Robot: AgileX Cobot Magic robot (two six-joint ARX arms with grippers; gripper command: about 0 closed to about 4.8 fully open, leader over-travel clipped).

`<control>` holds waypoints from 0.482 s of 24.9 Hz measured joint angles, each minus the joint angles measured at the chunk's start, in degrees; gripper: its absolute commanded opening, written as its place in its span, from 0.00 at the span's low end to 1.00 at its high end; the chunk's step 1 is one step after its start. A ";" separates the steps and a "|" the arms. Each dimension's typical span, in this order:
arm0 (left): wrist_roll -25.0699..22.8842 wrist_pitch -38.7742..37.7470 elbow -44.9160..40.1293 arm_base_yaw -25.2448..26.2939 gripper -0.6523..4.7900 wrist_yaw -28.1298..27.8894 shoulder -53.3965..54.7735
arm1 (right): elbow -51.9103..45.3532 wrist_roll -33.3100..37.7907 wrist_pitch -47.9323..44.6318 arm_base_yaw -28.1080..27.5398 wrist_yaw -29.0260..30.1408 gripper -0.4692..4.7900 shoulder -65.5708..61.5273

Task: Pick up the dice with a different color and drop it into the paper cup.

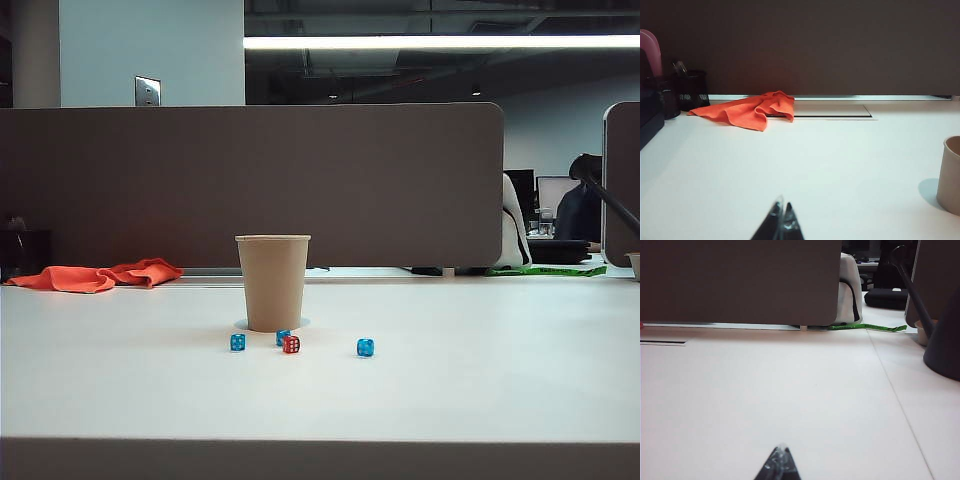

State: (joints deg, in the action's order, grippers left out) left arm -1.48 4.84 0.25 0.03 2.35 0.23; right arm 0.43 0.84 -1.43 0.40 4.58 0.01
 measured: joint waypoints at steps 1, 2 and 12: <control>0.00 0.02 0.00 0.00 0.11 0.04 0.00 | 0.00 0.00 0.00 0.00 0.00 0.09 0.00; 0.00 0.00 0.00 0.00 0.11 0.09 0.00 | 0.00 0.00 0.02 0.00 0.00 0.09 0.00; 0.00 -0.42 0.00 0.00 0.11 0.15 0.00 | 0.00 0.00 0.02 0.00 -0.02 0.09 0.00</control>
State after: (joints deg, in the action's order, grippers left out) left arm -1.48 4.43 0.25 0.03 2.50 0.23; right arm 0.43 0.84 -1.41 0.40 4.56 0.01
